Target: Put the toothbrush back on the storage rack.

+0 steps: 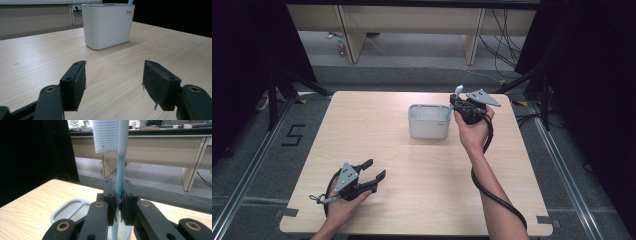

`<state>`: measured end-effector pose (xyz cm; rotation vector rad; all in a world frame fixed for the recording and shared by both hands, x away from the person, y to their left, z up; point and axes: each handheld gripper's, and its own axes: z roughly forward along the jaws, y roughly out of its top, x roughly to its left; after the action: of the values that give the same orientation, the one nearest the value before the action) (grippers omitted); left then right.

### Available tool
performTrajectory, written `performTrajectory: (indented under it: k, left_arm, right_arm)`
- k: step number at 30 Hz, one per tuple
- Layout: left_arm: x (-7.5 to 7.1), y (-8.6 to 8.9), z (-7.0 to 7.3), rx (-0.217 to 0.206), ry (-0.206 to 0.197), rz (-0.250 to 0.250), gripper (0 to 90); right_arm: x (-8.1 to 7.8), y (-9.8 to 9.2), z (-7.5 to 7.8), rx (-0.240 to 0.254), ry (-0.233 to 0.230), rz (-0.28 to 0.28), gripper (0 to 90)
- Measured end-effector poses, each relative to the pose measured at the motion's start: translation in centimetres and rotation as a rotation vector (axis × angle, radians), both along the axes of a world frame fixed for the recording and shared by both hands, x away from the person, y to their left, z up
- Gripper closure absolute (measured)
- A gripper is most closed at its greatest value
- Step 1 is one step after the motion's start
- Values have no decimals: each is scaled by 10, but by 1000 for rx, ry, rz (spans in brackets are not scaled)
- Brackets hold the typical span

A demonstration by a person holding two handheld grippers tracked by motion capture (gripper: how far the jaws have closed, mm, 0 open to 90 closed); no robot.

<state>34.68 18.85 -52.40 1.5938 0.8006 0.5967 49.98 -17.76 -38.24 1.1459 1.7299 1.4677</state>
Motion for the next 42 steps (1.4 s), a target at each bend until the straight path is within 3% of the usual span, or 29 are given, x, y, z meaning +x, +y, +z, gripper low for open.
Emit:
performTrajectory:
  k: [14, 31, 35, 42]
  left_arm:
    - [0, 0, 0, 0, -2, -2, 347]
    - [0, 0, 0, 0, -2, -3, 348]
    - [0, 0, 0, 1, -2, -5, 348]
    - [0, 0, 0, 1, 0, -3, 348]
  right_arm:
    - [6, 4, -12, -30, 16, -5, 839]
    - [11, 7, -26, -28, 55, -17, 838]
    - [12, 7, -29, -50, 51, -10, 838]
    - [11, 8, -38, -43, 80, -16, 836]
